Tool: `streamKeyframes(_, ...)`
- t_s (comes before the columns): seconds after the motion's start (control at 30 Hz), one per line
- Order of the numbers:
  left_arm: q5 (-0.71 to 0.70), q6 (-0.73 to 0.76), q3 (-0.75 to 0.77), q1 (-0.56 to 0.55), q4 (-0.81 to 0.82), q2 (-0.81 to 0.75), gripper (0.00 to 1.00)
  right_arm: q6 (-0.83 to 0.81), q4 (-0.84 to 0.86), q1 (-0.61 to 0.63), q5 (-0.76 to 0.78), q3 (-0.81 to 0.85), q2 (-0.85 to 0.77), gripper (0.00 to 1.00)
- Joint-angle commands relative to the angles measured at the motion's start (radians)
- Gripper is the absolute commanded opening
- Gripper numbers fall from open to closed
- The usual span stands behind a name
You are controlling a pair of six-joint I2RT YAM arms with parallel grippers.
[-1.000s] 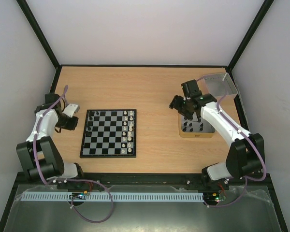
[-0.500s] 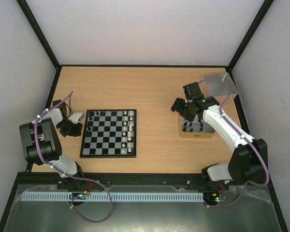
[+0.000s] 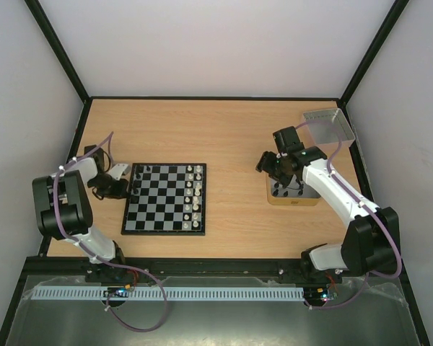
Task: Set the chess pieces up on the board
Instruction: Move the chessboard to the center of the board.
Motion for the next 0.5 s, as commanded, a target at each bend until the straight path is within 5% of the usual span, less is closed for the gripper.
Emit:
streamKeyframes(0.0, 0.005, -0.017, 0.002, -0.043, 0.009, 0.055, 0.02, -0.015, -0.029, 0.006, -0.006, -0.003, -0.003, 0.71)
streamKeyframes(0.47, 0.023, 0.013, 0.009, -0.206, -0.070, 0.038, 0.02, -0.050, -0.077, 0.027, 0.033, 0.007, 0.046, 0.63)
